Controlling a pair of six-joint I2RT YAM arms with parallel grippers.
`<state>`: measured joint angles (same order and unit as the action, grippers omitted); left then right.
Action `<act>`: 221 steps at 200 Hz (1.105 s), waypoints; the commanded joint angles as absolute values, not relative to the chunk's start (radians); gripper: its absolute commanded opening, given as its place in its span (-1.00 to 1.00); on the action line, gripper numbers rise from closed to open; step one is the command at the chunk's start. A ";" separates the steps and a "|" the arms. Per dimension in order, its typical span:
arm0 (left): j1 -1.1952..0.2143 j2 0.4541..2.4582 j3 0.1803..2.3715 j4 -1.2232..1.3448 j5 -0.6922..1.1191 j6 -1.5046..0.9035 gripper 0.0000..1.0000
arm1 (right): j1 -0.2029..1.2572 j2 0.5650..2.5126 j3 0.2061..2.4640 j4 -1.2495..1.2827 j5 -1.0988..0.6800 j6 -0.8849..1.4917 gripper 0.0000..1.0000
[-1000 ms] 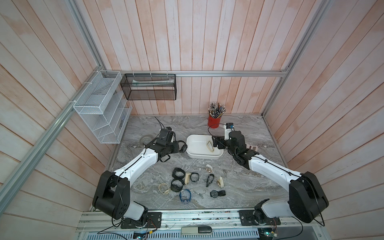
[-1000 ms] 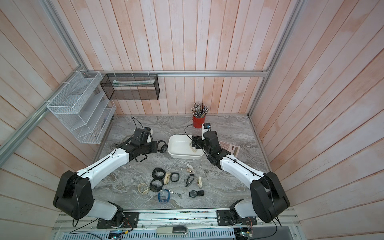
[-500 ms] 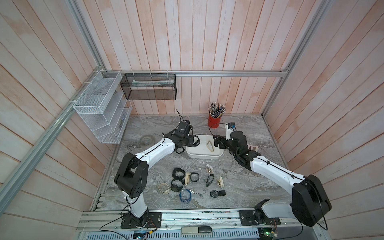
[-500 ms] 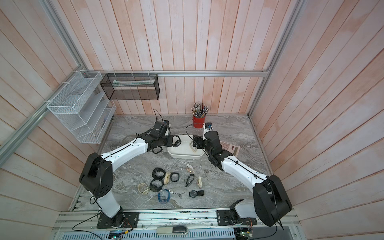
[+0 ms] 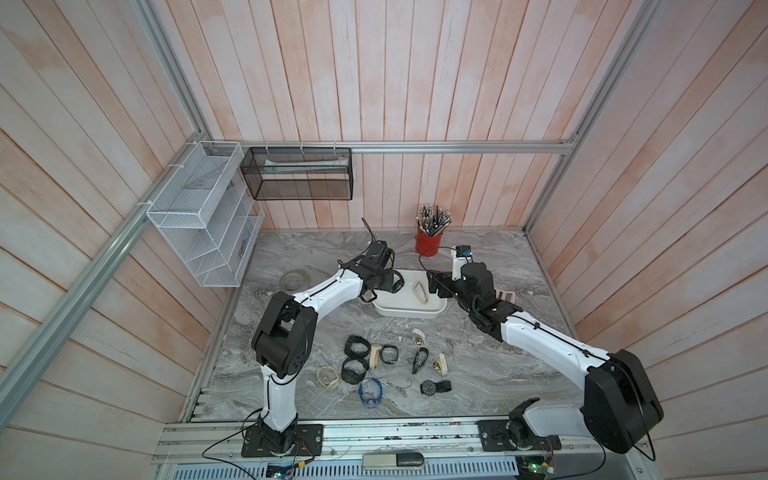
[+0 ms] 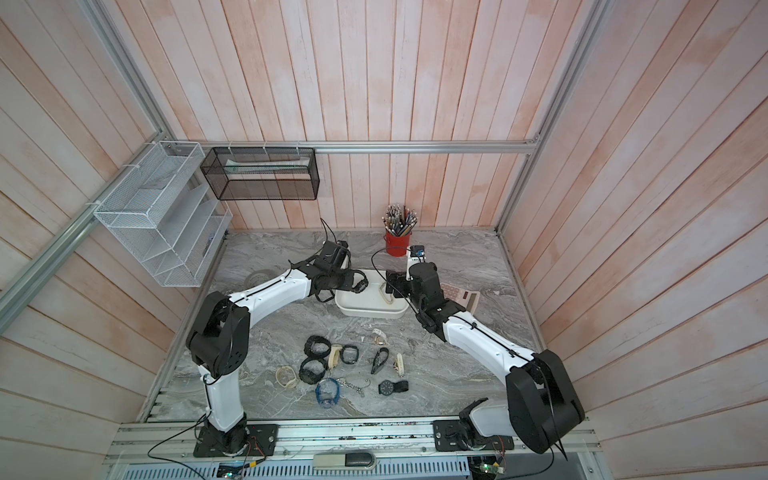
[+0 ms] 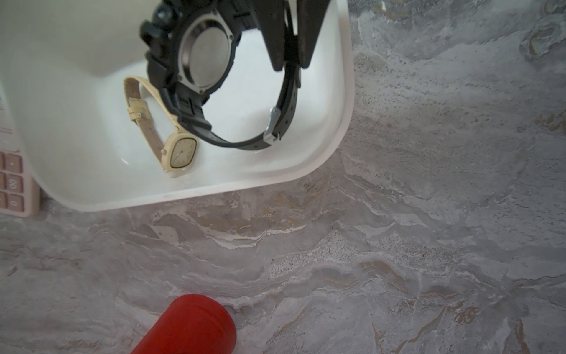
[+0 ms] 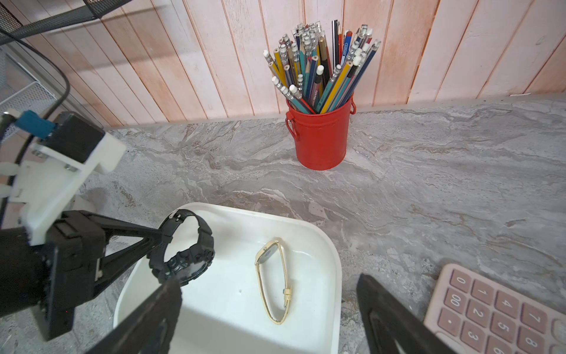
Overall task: Put the watch into the storage box
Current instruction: Place the watch in the storage box.
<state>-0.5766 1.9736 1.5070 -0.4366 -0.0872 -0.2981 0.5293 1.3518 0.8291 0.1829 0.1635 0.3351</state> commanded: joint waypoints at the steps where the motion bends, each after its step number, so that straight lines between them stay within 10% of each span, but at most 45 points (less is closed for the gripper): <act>1: -0.583 2.028 1.567 -0.467 -0.118 -0.291 -1.00 | 0.526 1.335 0.814 0.176 0.187 0.323 0.83; 103: -0.583 2.120 1.643 -0.522 -0.119 -0.313 -0.92 | 0.528 1.347 0.817 0.176 0.187 0.323 0.83; 180: -0.580 1.939 1.521 -0.386 -0.060 -0.341 0.48 | 0.527 1.351 0.842 0.163 0.187 0.325 0.83; 221: -0.554 1.703 1.287 -0.190 -0.024 -0.362 0.80 | 0.527 1.347 0.850 0.140 0.191 0.328 0.83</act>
<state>-0.5728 1.8458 1.4227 -0.3492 -0.0582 -0.3473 0.5293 1.3518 0.8246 0.1654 0.1745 0.3325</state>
